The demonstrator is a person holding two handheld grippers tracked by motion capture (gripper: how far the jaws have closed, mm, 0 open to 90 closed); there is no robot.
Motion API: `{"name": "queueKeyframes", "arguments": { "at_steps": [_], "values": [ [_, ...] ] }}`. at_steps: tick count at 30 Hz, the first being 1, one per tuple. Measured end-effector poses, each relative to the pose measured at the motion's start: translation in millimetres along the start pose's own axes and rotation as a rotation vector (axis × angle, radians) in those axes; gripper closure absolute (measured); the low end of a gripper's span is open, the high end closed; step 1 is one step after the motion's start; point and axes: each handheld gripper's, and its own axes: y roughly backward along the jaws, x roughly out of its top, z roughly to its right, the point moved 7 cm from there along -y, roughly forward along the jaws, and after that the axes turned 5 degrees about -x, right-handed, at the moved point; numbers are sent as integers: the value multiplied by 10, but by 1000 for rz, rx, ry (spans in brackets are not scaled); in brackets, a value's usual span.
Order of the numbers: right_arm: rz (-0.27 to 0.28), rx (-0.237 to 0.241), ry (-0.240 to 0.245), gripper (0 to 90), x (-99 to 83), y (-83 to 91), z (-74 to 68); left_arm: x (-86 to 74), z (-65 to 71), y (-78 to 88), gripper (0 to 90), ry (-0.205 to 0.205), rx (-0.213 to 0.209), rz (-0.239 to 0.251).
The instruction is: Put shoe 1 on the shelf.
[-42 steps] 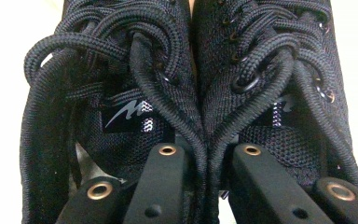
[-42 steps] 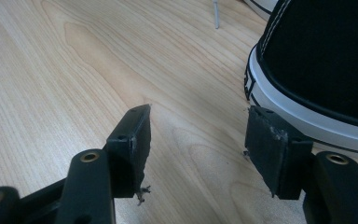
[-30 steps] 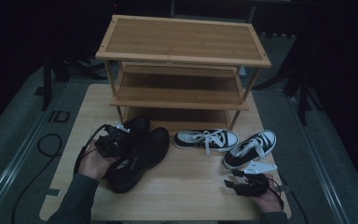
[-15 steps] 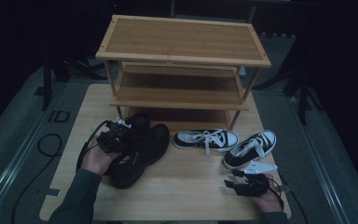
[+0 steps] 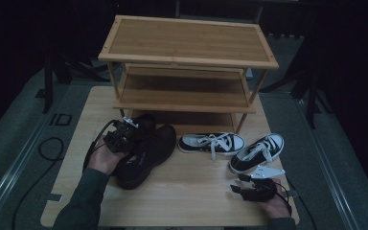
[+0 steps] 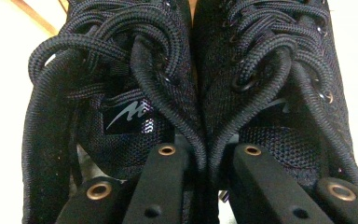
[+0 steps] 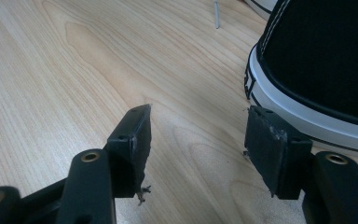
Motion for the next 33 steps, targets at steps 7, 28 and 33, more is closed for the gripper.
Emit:
{"name": "queueKeyframes", "arguments": {
  "at_steps": [7,28,33],
  "values": [
    [-1,1,2,407,-1,-3,-2,58,-3,-40,857,-1,2,-4],
    [-9,8,11,409,-4,-23,-24,170,8,-109,861,-27,35,-1],
    [-15,10,14,409,-8,-31,-27,146,43,-82,863,-83,22,2]
  ]
}}
